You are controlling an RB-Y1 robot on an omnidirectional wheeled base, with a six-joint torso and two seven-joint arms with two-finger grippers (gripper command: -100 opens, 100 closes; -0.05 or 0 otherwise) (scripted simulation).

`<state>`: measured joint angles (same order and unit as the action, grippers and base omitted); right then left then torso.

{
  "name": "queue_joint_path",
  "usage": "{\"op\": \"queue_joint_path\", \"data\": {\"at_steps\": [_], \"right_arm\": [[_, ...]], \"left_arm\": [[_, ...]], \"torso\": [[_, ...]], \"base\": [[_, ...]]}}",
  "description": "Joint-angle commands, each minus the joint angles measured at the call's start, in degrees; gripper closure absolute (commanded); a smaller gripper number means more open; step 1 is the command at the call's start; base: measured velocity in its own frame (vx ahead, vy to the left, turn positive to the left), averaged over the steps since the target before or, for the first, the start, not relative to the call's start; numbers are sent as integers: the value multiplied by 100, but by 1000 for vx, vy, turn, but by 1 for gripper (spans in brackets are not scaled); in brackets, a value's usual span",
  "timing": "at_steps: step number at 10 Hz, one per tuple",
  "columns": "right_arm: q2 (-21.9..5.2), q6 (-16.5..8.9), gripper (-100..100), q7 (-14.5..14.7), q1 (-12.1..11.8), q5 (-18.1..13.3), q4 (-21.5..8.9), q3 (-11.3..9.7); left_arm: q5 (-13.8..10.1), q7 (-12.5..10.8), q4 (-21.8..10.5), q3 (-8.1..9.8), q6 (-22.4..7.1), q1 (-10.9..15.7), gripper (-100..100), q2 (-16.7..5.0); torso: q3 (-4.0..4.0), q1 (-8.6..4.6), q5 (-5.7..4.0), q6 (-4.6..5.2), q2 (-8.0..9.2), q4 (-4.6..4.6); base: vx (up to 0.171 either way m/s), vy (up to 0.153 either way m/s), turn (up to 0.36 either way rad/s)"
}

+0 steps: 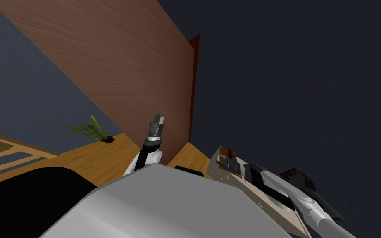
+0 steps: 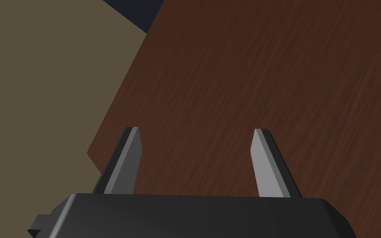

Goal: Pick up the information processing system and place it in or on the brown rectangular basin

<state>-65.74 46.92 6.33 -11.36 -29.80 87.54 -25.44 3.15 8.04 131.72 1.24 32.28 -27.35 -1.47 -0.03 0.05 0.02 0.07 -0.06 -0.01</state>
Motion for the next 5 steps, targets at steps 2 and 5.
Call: {"op": "queue_joint_path", "data": {"at_steps": [2,5], "right_arm": [[-313,126,-100,129,-5,-139,-441,-140],[-787,175,-100,324,-50,-418,-905,-431]], "left_arm": [[0,0,0,0,0,0,0,0],[0,0,0,0,0,0,0,0]], "torso": [[-2,1,1,-3,-4,0],[-2,-5,-1,2,-3,-1]], "base": [[52,26,115],[64,12,120]]}}
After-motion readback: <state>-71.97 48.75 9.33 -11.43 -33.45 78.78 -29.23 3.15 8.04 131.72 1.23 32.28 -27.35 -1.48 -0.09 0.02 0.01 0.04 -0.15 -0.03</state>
